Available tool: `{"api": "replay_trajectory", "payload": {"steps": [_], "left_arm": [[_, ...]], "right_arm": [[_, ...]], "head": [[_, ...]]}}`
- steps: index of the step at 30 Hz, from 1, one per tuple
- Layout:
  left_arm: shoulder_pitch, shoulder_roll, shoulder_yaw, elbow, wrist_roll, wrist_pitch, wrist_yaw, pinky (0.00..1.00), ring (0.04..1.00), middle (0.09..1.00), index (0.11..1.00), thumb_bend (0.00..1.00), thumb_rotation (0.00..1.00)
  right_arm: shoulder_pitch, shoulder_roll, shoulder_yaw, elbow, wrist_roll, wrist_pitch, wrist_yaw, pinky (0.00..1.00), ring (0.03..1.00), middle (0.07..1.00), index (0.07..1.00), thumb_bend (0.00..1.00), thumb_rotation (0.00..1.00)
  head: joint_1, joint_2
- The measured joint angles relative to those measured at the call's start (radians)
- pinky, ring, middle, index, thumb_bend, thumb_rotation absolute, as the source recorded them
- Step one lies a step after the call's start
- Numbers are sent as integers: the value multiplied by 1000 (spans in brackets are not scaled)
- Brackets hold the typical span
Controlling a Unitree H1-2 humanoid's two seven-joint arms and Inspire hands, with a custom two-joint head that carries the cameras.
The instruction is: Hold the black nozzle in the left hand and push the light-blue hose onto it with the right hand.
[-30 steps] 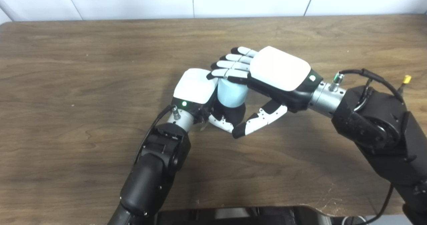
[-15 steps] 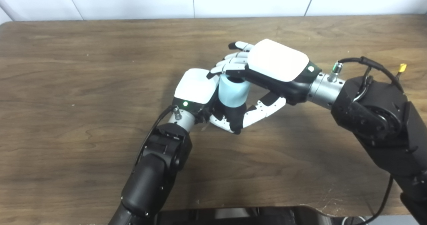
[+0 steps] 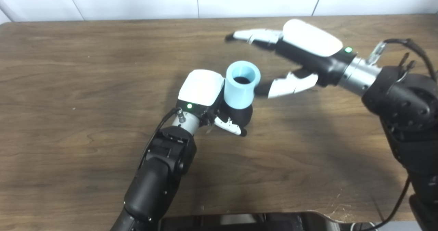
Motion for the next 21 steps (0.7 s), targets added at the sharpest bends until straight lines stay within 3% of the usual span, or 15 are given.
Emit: {"api": "replay_trajectory", "payload": {"steps": [3, 12, 13, 15, 18, 21], "left_arm": [[3, 0, 3, 0, -12, 0, 12, 640, 590, 533, 454, 519, 0], [5, 3, 9, 0, -19, 0, 25, 615, 595, 483, 507, 524, 0], [5, 6, 9, 0, -19, 0, 28, 632, 612, 550, 502, 523, 35], [5, 15, 11, 0, -24, -3, 30, 662, 655, 644, 642, 776, 180], [5, 22, 19, -7, -52, -6, 37, 707, 721, 740, 742, 889, 299], [5, 34, 39, -14, -82, -5, 37, 755, 772, 805, 808, 945, 344]], "right_arm": [[15, 16, -18, 11, 15, 11, -24, 771, 880, 920, 924, 611, 1000], [61, 72, -69, 45, 68, 63, -108, 752, 866, 920, 945, 575, 1000], [72, 72, -68, 45, 69, 70, -108, 746, 867, 922, 947, 572, 1000], [90, 71, -68, 46, 71, 84, -108, 721, 857, 915, 944, 569, 1000], [121, 71, -67, 46, 70, 84, -111, 722, 849, 905, 943, 550, 1000], [150, 69, -67, 46, 70, 83, -119, 746, 865, 919, 946, 548, 1000]], "head": [[0, -2], [9, -6], [9, -6], [15, -9], [18, -11], [21, -14]]}}
